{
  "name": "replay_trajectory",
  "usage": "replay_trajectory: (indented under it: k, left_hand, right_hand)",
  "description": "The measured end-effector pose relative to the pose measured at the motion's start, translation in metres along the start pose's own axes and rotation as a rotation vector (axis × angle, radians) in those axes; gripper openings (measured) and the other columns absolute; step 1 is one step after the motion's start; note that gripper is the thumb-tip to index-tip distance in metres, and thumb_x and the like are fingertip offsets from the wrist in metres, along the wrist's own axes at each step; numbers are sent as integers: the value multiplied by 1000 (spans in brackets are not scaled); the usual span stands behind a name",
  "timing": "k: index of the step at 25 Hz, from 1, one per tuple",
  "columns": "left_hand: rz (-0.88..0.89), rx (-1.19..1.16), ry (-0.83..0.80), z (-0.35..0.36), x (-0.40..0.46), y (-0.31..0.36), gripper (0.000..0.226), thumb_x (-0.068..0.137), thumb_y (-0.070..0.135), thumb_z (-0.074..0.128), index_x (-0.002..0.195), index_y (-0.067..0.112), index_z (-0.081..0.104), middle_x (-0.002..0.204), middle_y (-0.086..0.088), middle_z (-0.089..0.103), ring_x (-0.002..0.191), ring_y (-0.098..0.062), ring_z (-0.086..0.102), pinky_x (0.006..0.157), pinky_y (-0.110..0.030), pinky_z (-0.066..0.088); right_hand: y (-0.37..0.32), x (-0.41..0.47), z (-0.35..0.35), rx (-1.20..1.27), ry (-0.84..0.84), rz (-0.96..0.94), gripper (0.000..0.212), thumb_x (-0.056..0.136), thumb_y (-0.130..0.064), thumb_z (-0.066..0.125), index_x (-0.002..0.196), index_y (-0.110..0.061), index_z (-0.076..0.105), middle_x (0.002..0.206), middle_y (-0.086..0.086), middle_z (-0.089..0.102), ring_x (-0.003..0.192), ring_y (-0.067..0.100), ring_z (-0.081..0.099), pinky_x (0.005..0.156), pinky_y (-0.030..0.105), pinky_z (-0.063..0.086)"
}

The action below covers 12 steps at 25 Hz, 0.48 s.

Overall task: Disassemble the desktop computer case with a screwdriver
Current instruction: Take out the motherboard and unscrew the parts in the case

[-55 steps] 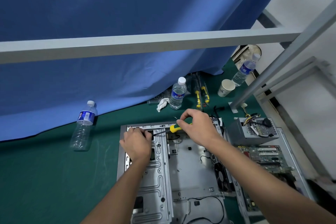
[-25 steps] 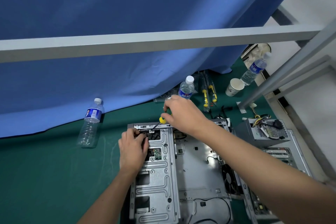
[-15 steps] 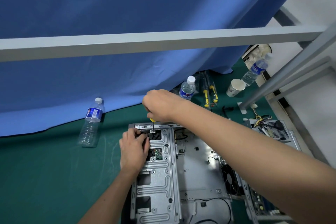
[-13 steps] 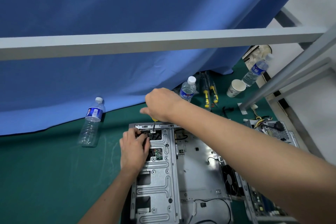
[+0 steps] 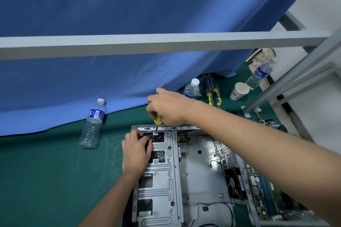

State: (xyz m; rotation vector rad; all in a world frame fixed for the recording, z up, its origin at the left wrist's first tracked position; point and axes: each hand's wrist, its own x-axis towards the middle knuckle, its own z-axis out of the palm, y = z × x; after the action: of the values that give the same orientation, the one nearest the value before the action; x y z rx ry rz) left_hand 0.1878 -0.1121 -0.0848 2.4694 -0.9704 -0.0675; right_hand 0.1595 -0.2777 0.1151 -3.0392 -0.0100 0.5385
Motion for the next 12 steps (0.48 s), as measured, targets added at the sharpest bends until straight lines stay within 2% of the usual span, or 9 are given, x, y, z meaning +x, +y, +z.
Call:
replay_trajectory:
  k: [2,4,7,12]
  left_hand:
    - [-3,-1,0,-1,0,1,9,85,22,75,83,13,75,99,-7,51,93,-29,47,79,-43,41]
    - [-4,-1,5,0,0,1,9,84,21,75,83,12,75,99,-7,52,93,-30,47,79,-43,41]
    - [-19,-16,4,0,0,0,9,84,21,75,85,13,76,99,-6,52,94,-29,47,80,-42,40]
    - [-91,-72,-33,0,4,0,15,85,25,74,96,16,76,97,2,47,96,-22,44,83,-36,36]
  right_hand:
    - [-2,-4,2,65,-29,78,28,91,-31,64,112,-14,57,103,4,48,95,24,46,73,34,44]
    - [-3,-4,3,44,-26,162,33,97,-40,55,104,-8,57,99,11,55,94,31,58,71,33,39]
    - [0,-9,8,19,26,92,23,99,-27,49,105,-7,60,104,11,58,94,31,59,74,35,40]
    - [6,-24,3,130,117,97,20,99,-27,49,103,-12,62,92,2,46,89,27,57,71,32,34]
